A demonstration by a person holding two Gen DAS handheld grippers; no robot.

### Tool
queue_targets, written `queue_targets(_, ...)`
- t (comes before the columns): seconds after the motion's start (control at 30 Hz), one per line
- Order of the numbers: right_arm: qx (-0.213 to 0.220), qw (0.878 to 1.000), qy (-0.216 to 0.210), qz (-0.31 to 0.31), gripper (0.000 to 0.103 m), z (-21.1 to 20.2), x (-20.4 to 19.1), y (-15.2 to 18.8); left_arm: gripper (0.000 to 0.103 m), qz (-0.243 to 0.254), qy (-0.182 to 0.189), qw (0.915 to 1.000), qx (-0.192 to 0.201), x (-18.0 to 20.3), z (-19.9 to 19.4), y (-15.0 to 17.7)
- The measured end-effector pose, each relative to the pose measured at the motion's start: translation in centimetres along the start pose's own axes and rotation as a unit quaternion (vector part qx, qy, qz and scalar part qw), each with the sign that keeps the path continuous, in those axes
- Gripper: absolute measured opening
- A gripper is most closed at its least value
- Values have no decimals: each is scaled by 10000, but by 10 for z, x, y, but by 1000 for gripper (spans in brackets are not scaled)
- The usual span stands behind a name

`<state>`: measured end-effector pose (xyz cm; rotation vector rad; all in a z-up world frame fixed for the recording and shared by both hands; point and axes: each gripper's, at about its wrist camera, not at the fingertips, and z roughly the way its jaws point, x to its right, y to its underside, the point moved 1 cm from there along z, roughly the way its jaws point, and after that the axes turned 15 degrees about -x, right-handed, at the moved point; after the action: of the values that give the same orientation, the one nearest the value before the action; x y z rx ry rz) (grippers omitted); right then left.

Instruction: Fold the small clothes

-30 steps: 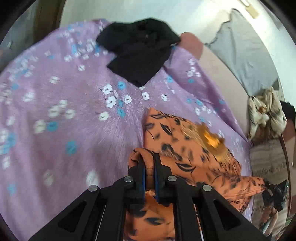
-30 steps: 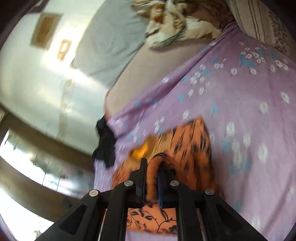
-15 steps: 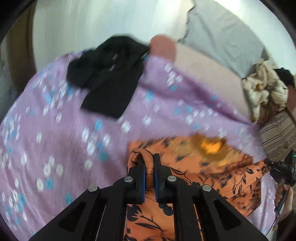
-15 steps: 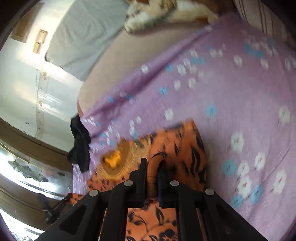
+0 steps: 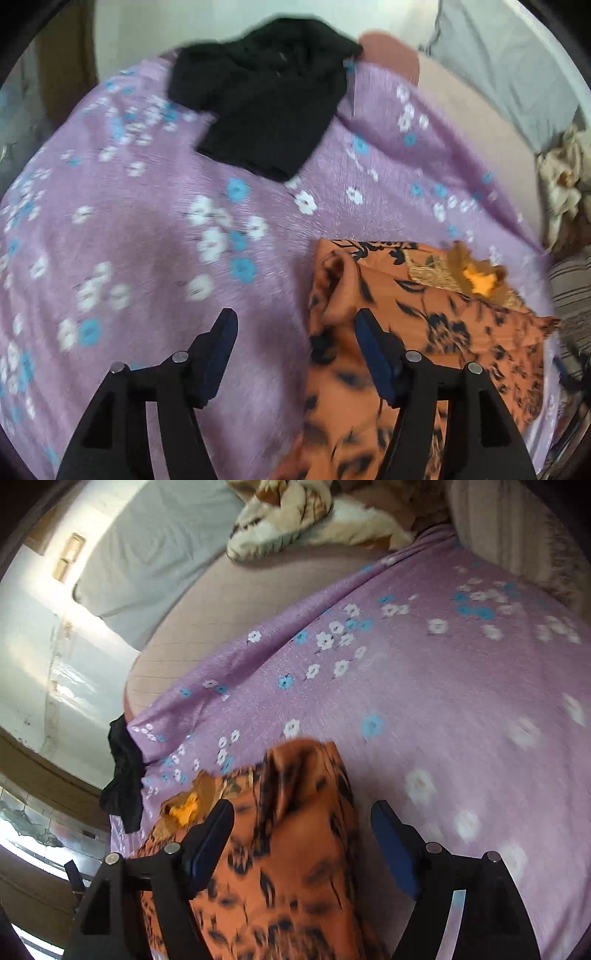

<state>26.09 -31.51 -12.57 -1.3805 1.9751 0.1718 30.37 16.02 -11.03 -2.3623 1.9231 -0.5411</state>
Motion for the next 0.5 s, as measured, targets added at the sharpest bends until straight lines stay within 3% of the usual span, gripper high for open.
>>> queue_targets(0.1, -19, 9988, -438, 225, 80, -24, 9, 60, 78, -370, 220, 9987, 276, -14, -26, 50)
queue_targets(0.23, -305, 9932, -761, 824, 81, -10, 20, 133, 79, -832, 733, 9938, 105, -9, -12, 111)
queue_targets(0.3, -554, 9890, -834, 1089, 81, 15, 23, 138, 79, -1046, 874, 9906, -72, -2, 8, 117)
queue_targets(0.33, -457, 9884, -854, 1167, 81, 19, 23, 136, 80, -1133, 799, 9902, -162, 4, 21, 115)
queue_targets(0.4, -130, 9895, -834, 1174, 81, 24, 15, 121, 83, -1072, 509, 9929, 87, 18, 21, 107)
queue_targets(0.47, -50, 9853, -786, 1517, 81, 34, 16, 109, 83, -1126, 551, 9921, 103, 25, 24, 91)
queue_targets(0.5, 11, 9838, -771, 1621, 80, 37, 17, 105, 59, -1052, 598, 9926, 64, 28, 28, 83)
